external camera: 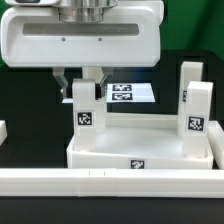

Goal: Assemble desk

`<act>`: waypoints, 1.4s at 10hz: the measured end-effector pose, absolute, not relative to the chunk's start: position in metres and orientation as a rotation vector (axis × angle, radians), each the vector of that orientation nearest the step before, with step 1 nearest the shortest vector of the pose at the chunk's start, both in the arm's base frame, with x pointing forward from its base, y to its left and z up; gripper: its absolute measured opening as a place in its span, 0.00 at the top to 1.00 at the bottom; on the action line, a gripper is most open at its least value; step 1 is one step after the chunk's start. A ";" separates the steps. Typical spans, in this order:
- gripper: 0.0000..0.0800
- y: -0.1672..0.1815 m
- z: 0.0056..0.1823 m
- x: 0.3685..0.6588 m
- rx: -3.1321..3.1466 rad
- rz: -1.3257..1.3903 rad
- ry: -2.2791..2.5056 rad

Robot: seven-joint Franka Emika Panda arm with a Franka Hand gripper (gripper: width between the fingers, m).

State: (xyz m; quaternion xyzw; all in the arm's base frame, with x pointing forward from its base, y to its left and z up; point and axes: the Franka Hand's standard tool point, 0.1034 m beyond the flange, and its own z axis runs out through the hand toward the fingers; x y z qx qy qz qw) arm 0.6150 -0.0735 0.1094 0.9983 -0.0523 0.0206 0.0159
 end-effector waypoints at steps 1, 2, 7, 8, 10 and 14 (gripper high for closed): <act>0.64 -0.075 0.109 0.614 3.099 0.063 -0.331; 0.64 -0.077 0.109 0.614 3.091 0.063 -0.472; 0.63 -0.080 0.108 0.610 3.008 0.055 -0.930; 0.62 -0.080 0.108 0.609 2.995 0.053 -0.965; 0.48 -0.080 0.107 0.609 2.966 0.054 -1.054; 0.19 -0.081 0.107 0.609 2.967 0.054 -1.048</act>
Offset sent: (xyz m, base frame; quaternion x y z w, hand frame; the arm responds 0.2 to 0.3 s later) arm -0.0016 0.0008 -0.0014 0.0513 0.0126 0.2624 0.9635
